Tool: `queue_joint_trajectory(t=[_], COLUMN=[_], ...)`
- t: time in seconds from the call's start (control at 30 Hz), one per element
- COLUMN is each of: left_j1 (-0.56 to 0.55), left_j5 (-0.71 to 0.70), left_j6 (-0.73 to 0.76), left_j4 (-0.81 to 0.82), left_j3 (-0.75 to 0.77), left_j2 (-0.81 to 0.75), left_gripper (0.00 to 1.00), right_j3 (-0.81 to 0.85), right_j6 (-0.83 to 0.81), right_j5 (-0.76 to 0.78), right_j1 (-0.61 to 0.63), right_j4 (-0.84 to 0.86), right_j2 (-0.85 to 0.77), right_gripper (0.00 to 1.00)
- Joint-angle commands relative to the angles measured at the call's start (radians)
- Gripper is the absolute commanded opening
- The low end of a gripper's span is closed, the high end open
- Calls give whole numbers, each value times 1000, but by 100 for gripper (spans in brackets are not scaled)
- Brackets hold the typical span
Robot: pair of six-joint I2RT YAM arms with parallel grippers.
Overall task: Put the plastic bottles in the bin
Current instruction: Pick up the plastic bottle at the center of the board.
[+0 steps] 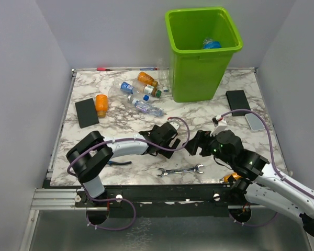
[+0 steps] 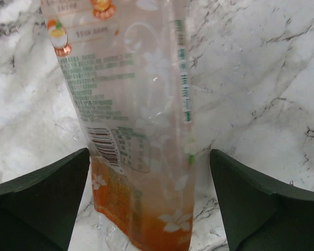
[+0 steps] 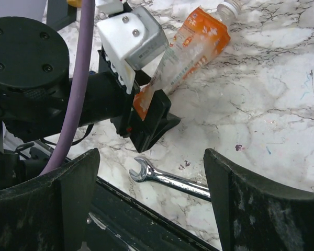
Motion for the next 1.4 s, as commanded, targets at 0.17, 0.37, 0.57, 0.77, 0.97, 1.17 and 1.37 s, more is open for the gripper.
queue_joint_trajectory(t=[0.17,0.37,0.57,0.77,0.97,1.17,1.37], left_j1=[-6,-6,-6,-6,-1,5,5], left_j5=[-30,-15,-13,-14,108,397,431], left_j6=[21,22,-8,-13,98,148,130], left_j4=[-15,-11,47,106,316,758,1019], left_j3=[61,71,26,-13,-71,-278,-463], left_j2=[79,70,-15,-237,-523,-776,-829], left_gripper=[81,80,49,29,28,28,25], right_j3=[10,25,29,102,140,133,284], right_j6=[-19,-29,-26,-52,-94,-165,-196], right_j5=[-26,-19,-19,-25,-113,-141,-189], right_j1=[-4,-4,-4,-4,-4,-4,-4], right_j4=[-41,-56,-50,-49,204,503,524], right_j2=[-29,-35,-29,-48,-137,-181,-97], right_gripper=[84,84,84,84,84,84,84])
